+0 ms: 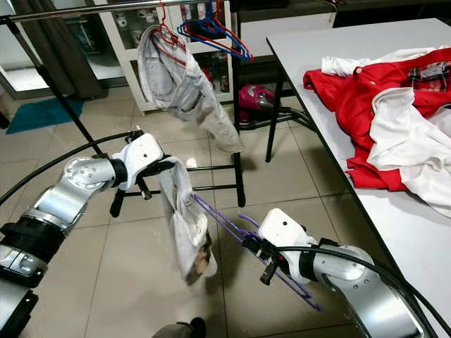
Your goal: Hang hanger
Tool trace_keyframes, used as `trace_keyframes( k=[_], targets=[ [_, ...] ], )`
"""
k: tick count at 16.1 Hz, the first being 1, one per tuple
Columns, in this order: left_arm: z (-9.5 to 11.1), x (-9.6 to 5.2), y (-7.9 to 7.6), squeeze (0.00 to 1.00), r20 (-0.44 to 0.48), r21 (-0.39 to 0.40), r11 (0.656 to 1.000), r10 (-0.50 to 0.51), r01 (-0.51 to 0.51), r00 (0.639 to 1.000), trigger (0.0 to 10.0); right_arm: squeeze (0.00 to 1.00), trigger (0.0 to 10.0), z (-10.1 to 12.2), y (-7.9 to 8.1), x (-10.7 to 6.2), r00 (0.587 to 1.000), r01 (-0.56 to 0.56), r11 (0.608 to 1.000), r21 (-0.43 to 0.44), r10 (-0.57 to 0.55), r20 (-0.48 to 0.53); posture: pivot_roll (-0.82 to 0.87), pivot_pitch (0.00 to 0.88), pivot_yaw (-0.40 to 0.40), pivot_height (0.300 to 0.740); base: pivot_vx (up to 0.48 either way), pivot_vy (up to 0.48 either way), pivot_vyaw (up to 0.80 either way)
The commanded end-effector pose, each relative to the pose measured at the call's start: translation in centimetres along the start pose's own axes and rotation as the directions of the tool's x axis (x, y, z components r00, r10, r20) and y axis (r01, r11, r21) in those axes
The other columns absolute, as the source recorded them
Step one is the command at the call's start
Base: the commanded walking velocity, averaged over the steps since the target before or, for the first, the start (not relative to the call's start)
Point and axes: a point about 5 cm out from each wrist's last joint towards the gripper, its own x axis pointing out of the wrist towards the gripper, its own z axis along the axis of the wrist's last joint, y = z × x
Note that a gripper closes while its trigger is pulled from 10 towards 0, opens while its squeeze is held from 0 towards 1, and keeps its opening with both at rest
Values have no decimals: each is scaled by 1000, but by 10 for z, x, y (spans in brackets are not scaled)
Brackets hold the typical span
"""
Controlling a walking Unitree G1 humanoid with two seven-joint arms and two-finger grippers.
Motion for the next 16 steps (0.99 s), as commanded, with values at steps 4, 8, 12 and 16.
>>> trace_keyframes(
  k=[4, 8, 12, 16],
  targets=[
    [4, 0, 8, 0, 9, 19, 1000, 19, -19, 1000, 10000, 0, 10000, -24, -16, -5, 973, 141, 990, -14, -141, -182, 61, 111, 116, 740, 0, 0, 0],
    [6, 3, 8, 0, 16, -19, 1000, 13, -13, 1000, 10000, 0, 10000, -34, -20, -14, 940, 210, 978, -10, -205, -273, 60, 110, 124, 740, 0, 0, 0],
    [3, 7, 5, 0, -3, -18, 1000, 20, -20, 1000, 10000, 0, 10000, -10, -5, -11, 993, 92, 995, 42, -89, -77, 55, 108, 126, 740, 0, 0, 0],
    [10, 9, 4, 0, 28, -22, 1000, 8, -8, 1000, 10000, 0, 10000, -5, -9, -1, 993, 103, 994, 47, -100, -63, 55, 108, 126, 740, 0, 0, 0]
  ],
)
